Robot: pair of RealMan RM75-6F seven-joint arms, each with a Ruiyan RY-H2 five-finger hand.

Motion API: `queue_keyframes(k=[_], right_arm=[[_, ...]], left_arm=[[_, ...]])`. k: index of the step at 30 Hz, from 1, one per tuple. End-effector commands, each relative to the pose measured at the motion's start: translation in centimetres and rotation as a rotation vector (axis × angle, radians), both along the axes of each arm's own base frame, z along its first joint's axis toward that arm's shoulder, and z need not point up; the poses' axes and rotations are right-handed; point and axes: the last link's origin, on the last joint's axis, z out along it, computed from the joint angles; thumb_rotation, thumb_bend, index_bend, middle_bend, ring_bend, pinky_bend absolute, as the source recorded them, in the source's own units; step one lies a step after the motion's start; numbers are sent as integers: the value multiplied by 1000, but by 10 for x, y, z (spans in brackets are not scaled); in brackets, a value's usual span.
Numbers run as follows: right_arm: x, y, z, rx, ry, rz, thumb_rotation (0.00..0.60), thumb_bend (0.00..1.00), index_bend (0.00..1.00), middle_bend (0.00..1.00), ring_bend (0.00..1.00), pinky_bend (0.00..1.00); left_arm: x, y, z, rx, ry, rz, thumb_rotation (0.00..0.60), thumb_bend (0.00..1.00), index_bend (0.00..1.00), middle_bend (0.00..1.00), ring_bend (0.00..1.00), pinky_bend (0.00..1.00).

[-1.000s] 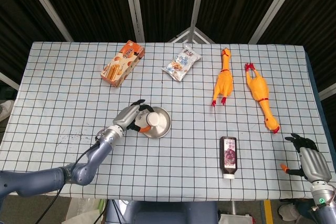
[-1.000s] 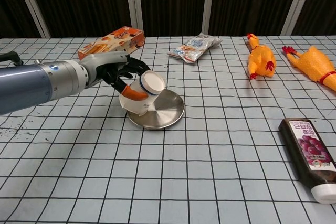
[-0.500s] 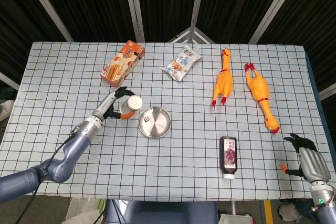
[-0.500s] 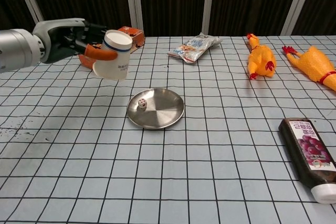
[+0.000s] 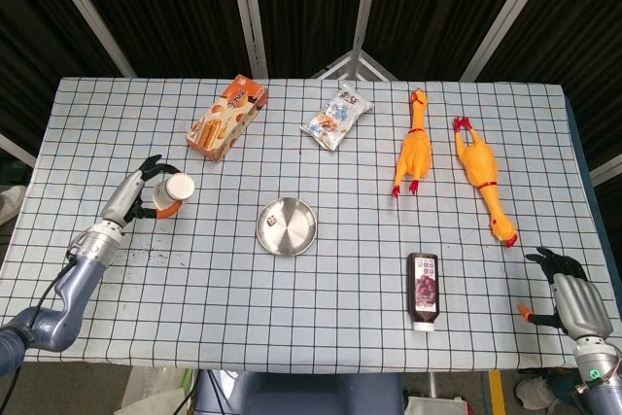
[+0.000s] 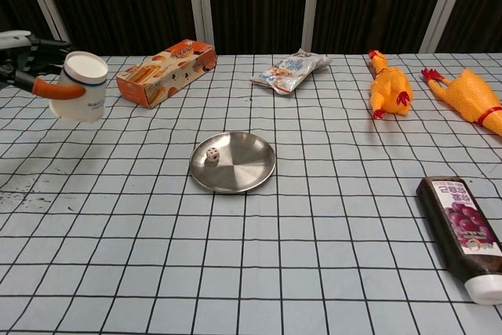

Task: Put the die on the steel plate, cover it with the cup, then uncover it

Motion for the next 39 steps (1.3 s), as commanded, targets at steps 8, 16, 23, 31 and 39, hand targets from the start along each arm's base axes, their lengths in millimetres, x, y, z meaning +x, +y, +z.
queue_keyframes(k=[8,16,23,31,39], right_arm=[[-3,0,-4,12,15,-16,600,232,209,108,105,0],[-4,-2,-6,5,23,-8,600,232,209,108,105,0],[-3,-3,-5,-5,20,-1,600,232,210,108,104,0],[-2,-2,-5,-8,14,3,600,231,209,108,105,0],[0,-1,-5,-5,7,2,600,232,209,108,105,0]], left_arm=[[-56,1,-19,22,25,76,600,559,652,290,13,38],[-66,0,-30,7,36,40,600,559,652,286,19,68],[-79,-11,-24,3,64,6,600,559,652,276,19,81],[-100,-33,-11,-11,68,3,600,560,657,234,7,80],[-124,-52,18,4,65,37,600,393,302,71,0,34]])
